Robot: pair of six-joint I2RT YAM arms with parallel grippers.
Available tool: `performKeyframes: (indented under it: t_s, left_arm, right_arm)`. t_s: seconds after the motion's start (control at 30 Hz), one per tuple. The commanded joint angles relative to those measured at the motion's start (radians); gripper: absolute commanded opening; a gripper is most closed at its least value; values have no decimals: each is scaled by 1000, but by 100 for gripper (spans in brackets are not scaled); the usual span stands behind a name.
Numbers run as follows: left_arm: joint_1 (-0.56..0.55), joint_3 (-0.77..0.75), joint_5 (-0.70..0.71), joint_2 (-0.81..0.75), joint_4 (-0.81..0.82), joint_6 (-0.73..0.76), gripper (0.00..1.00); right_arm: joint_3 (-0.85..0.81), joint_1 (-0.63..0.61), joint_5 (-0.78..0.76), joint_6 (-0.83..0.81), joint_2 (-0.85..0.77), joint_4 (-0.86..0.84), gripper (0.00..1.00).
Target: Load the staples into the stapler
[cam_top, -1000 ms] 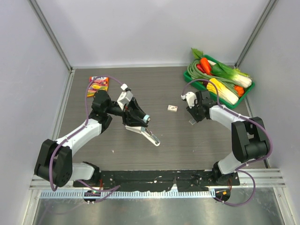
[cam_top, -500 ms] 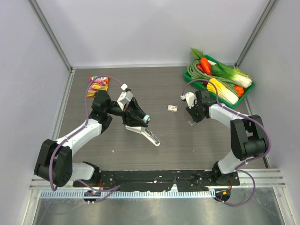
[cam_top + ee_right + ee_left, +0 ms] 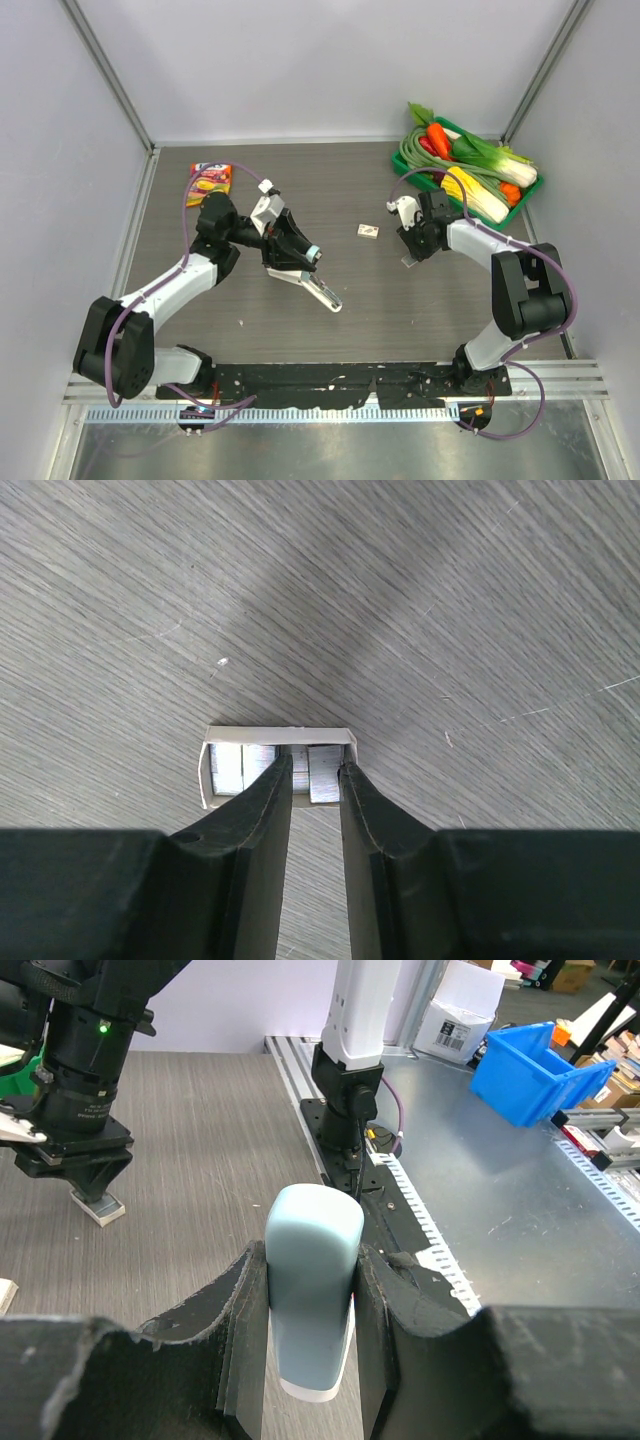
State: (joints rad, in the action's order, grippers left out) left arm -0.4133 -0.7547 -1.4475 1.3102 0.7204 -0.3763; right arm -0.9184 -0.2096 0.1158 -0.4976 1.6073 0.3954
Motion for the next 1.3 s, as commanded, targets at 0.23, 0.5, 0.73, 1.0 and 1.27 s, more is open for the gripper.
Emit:
performKeyframes:
  t_s: [0.23, 0.5, 0.73, 1.0, 1.27]
  left_arm:
    - [-10, -5, 6, 4, 17, 22, 0]
    - [-13, -9, 4, 6, 20, 20, 0]
    - [-15, -9, 4, 8, 19, 20, 0]
    - [-15, -8, 4, 8, 17, 20, 0]
    - [-15, -11, 2, 9, 11, 22, 0]
  right_arm:
    - [-31, 9, 21, 13, 8, 8, 30]
    - [-37, 12, 38, 13, 22, 23, 30]
    - [-43, 12, 42, 14, 29, 28, 20]
    - [-40, 12, 33, 28, -1, 16, 15]
    - [-37, 12, 21, 47, -81, -4, 15]
